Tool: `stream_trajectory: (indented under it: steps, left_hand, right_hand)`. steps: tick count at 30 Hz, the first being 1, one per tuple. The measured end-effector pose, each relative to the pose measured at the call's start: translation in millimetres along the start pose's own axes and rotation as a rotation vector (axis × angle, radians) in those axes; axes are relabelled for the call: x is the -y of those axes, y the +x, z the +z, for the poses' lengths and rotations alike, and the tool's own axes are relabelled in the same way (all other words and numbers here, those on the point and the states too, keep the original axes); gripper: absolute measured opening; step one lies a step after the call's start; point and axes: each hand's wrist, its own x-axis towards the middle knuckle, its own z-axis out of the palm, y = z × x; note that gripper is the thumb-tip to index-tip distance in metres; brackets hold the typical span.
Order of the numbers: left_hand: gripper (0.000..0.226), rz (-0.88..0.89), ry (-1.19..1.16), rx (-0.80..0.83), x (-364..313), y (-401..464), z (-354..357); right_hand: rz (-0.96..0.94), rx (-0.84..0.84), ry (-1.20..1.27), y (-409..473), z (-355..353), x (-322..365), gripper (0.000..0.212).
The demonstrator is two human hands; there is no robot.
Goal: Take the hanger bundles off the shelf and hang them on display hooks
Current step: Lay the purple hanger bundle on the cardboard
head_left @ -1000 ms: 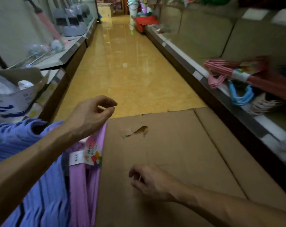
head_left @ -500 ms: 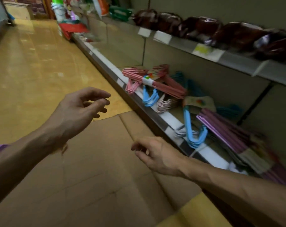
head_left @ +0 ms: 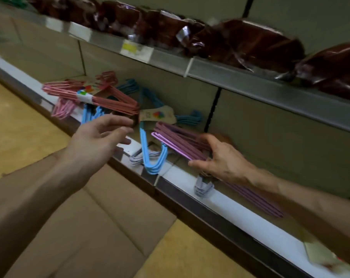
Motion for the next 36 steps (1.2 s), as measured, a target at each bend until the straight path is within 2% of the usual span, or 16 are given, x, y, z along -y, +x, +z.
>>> stream_trajectory:
  steps: [3,4,6,7,10,15,17,20,26,32,34,36]
  left_hand:
    - [0.015,0.0,-0.049,0.055,-4.9,3.1,30.3]
    - [0.015,0.006,-0.067,0.071,-5.7,2.1,37.5]
    - [0.015,0.023,-0.098,0.1,-4.5,-1.2,48.1]
    - [0.016,0.026,-0.104,0.113,-3.0,-3.1,51.6]
    - [0.018,0.016,-0.115,0.127,4.7,-7.6,56.3]
    - [0.021,-0.055,-0.197,0.062,15.5,-10.5,61.9]
    - [0.02,-0.079,-0.212,0.05,18.8,-12.1,65.4]
    - [0.019,-0.086,-0.196,0.076,21.9,-13.6,70.6]
    - [0.02,-0.117,-0.201,0.106,27.0,-9.7,78.2]
    - [0.018,-0.201,-0.208,0.148,30.4,-10.0,84.7]
    - [0.028,-0.262,-0.239,0.165,29.8,-10.8,83.8]
    - [0.049,-0.348,-0.353,0.168,27.3,-11.4,79.5]
  right_hand:
    - [0.248,0.14,0.06,-8.4,-5.8,-37.3,0.058]
    - [0.301,0.121,0.03,-9.8,-4.9,-47.9,0.07]
    - [0.353,0.015,-0.039,-8.9,0.2,-73.5,0.116]
    - [0.375,0.004,-0.041,-8.4,3.9,-84.8,0.132]
    - [0.417,0.071,-0.006,-10.2,14.9,-103.1,0.146]
    - [0.42,0.048,0.003,-4.2,27.3,-105.3,0.143]
    - [0.428,0.021,-0.018,-3.4,31.2,-104.8,0.136]
    - [0.425,-0.068,-0.034,-4.1,35.3,-106.0,0.12]
    - [0.375,-0.135,0.045,-12.1,27.9,-101.6,0.095]
    - [0.292,-0.241,0.081,-16.5,13.9,-84.1,0.09]
    - [0.238,-0.272,0.104,-14.8,12.1,-70.1,0.091]
    - [0.17,-0.255,0.13,-11.5,14.6,-55.1,0.093]
